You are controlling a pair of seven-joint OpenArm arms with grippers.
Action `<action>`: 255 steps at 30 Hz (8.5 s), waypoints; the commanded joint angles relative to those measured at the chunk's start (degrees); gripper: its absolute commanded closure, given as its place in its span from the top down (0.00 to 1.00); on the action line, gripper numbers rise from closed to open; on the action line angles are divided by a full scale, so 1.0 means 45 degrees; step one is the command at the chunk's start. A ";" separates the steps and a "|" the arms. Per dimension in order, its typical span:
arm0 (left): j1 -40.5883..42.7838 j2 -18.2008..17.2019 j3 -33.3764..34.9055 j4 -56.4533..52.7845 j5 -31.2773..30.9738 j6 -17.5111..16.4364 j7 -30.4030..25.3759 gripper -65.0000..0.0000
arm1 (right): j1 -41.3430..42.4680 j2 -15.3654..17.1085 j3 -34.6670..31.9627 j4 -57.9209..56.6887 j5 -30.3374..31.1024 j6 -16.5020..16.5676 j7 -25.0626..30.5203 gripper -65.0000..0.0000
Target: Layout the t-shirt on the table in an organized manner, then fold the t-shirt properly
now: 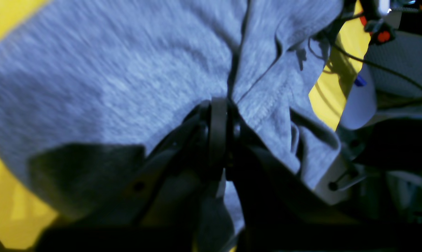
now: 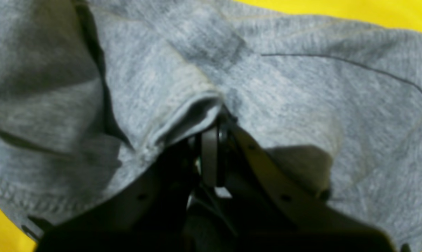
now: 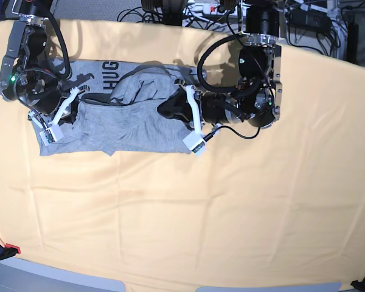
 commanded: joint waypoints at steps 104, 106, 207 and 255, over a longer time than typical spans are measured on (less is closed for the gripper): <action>-0.3118 -0.3978 -0.3026 -0.1656 -0.3415 -0.0806 -0.0087 0.00 | -0.0549 0.0933 0.3895 -0.3905 0.9607 0.0299 -0.4381 0.03; -0.3118 -0.3983 -0.3026 -0.1656 -0.3415 -0.0889 -0.0107 0.00 | -0.0233 0.0928 0.3895 -0.3905 0.9607 0.0299 -0.4376 0.00; 0.0811 -0.4541 0.4930 0.1676 -0.1039 -0.1169 -0.2035 0.00 | 0.6402 0.0160 -0.7145 -0.2074 0.2501 0.0299 -0.3351 0.00; -0.7300 -0.6018 -0.3954 -0.3424 -0.4901 -0.0559 0.0581 0.00 | -0.0743 0.1987 -0.2341 0.2691 0.6994 0.0299 -0.3745 0.00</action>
